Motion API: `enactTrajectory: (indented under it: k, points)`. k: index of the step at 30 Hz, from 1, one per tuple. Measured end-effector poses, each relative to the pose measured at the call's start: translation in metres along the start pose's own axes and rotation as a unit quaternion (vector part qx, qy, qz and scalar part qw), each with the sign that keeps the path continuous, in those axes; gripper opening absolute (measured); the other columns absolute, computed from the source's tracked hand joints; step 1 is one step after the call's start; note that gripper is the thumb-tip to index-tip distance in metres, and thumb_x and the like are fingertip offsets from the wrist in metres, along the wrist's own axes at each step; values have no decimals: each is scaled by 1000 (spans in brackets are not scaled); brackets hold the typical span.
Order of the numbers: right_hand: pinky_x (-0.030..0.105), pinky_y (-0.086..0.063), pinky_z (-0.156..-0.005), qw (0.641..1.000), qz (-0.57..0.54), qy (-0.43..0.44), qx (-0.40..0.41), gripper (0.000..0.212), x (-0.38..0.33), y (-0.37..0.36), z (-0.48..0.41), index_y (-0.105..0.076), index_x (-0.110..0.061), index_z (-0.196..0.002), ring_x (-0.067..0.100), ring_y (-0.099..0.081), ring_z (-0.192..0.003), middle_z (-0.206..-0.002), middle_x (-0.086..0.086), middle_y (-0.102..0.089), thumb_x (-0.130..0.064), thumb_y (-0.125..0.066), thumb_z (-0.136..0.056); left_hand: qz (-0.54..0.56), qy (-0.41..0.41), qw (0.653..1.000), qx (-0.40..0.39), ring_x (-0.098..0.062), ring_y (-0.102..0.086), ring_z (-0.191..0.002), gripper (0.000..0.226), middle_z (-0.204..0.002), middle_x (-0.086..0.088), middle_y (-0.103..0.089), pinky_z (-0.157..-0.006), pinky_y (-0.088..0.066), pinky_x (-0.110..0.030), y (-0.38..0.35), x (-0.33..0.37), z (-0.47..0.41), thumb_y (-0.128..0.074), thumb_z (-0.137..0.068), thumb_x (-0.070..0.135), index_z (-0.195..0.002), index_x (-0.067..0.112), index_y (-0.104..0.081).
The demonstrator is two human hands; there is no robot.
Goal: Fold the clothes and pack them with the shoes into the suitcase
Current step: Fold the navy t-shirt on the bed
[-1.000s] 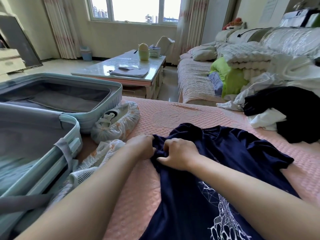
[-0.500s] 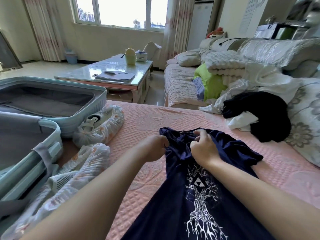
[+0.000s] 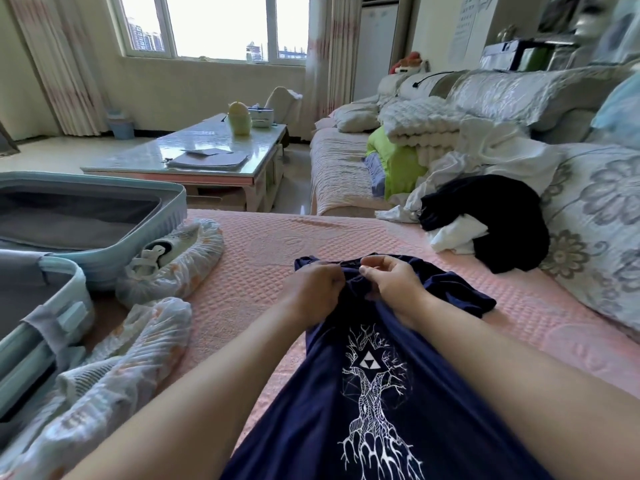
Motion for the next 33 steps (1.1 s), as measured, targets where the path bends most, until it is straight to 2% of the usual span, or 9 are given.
enactTrajectory:
  k: [5, 8, 13, 16, 18, 20, 22, 28, 33]
  points:
    - [23, -50, -60, 996, 71, 34, -28, 15, -19, -33, -4, -60, -21, -98, 16, -62, -73, -95, 4, -66, -7, -57, -97, 59, 127, 982, 124, -28, -60, -79, 18, -87, -9, -64, -69, -44, -35, 85, -68, 17, -38, -99, 21, -99, 17, -55]
    - [34, -54, -85, 976, 208, 52, -32, 25, -16, -53, -4, -63, -22, -111, 21, -63, -96, -109, 2, -66, -8, -58, -91, -13, 181, 971, 159, -29, -59, -79, 16, -84, -8, -61, -69, -44, -36, 122, -117, 48, -39, -97, 10, -96, 14, -54]
    - [24, -50, -88, 935, 330, 71, -112, 41, -2, -99, 3, -63, -28, -123, 5, -62, -100, -112, -9, -65, -9, -55, -88, -169, 282, 945, -3, -31, -58, -118, 35, -126, -12, -61, -96, -48, -38, 102, -167, 81, -43, -88, 3, -119, 14, -58]
    - [5, -40, -59, 914, 332, 79, -220, 49, 12, -136, 21, -74, -19, -114, -13, -56, -60, -81, -19, -62, 9, -46, -85, -161, 188, 969, -27, -26, -52, -125, 53, -134, -6, -53, -99, -46, -38, 86, -147, 72, -43, -87, 0, -133, 24, -50]
    - [10, -50, -77, 916, 291, 71, -267, 55, 19, -153, 28, -81, -18, -93, -6, -66, -82, -92, -7, -73, 15, -42, -77, -162, 138, 976, -49, -23, -45, -129, 53, -136, 0, -49, -99, -45, -37, 73, -137, 61, -45, -92, 8, -138, 35, -48]
    - [30, -56, -91, 926, 279, 89, -237, 52, 17, -155, 17, -80, -29, -70, 15, -72, -93, -95, 3, -78, 8, -43, -69, -148, 155, 970, -116, -22, -46, -126, 41, -132, 1, -49, -101, -44, -36, 54, -147, 55, -47, -98, 23, -132, 44, -54]
    - [34, -56, -75, 927, 327, 116, -140, 42, 7, -137, -7, -76, -30, -66, 23, -70, -81, -82, -2, -76, 0, -47, -73, -137, 193, 952, -194, -26, -55, -115, 28, -128, -4, -56, -98, -46, -34, 34, -160, 55, -50, -96, 29, -118, 38, -65]
    - [39, -46, -94, 845, 533, 50, -6, 37, 4, -98, -63, -55, -18, -131, 32, -56, -120, -133, 10, -59, -38, -53, -99, -166, 151, 971, -76, -27, -56, -120, 32, -131, -6, -59, -95, -42, -37, 47, -154, 29, -46, -100, 45, -128, 32, -54]
    - [31, -49, -83, 837, 545, 54, -17, 20, 6, -103, -87, -71, -21, -96, 28, -65, -104, -106, 6, -71, -38, -64, -89, -131, 148, 976, -91, -27, -62, -112, 33, -124, -1, -65, -91, -49, -31, 34, -152, 22, -58, -90, 23, -116, 38, -69]
Point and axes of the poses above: each hand's wrist, its own z-axis away from the middle knuckle, its own y-axis out of the back of the hand, x = y × z, the point moved 10 cm from there along -z, towards the middle knuckle
